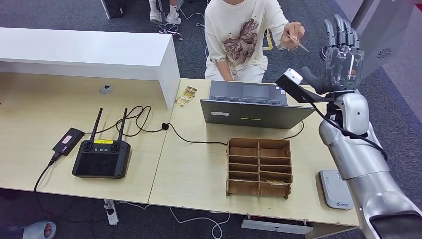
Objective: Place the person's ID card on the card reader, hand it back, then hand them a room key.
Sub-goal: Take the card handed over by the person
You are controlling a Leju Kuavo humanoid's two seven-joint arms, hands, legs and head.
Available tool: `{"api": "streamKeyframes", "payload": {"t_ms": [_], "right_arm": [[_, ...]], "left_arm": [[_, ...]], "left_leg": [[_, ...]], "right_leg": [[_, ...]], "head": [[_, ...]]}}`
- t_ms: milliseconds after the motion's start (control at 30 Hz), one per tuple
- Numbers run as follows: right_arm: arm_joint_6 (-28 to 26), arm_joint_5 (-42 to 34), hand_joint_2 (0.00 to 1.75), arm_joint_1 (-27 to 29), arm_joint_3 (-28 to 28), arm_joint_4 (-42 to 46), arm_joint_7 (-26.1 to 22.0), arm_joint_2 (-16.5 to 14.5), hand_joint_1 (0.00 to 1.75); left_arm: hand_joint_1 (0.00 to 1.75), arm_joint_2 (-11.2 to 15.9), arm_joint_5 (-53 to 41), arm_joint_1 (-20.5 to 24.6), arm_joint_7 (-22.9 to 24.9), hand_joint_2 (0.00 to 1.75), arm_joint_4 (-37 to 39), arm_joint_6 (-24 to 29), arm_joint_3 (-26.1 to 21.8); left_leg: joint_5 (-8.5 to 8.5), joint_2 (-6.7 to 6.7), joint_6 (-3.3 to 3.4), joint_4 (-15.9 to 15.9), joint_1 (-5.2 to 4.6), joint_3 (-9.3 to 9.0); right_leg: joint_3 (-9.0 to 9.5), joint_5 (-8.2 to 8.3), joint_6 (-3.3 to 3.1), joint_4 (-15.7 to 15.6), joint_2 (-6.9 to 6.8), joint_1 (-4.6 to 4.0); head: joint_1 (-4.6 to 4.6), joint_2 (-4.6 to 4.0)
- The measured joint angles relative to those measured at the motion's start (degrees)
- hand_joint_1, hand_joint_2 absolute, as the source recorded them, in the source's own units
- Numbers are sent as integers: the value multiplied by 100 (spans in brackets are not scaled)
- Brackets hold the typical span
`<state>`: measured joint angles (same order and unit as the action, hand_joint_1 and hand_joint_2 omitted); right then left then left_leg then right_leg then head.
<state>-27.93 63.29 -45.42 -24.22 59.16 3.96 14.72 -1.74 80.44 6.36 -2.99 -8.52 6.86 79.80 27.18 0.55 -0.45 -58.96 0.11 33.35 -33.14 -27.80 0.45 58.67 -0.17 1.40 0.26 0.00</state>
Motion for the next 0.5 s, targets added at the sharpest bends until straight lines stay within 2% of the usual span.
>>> {"api": "streamKeyframes", "payload": {"t_ms": [300,500], "right_arm": [[79,44,175,-55,0,-149,18,-9,0],[69,341,175,-158,0,-342,99,-9,0]], "left_arm": [[0,1,1,-1,0,0,0,-13,0],[0,1,28,0,2,0,0,-17,0]], "left_leg": [[0,0,0,0,0,0],[0,0,0,0,0,0]], "right_leg": [[0,0,0,0,0,0],[0,0,0,0,0,0]], "head": [[0,0],[0,0]]}}
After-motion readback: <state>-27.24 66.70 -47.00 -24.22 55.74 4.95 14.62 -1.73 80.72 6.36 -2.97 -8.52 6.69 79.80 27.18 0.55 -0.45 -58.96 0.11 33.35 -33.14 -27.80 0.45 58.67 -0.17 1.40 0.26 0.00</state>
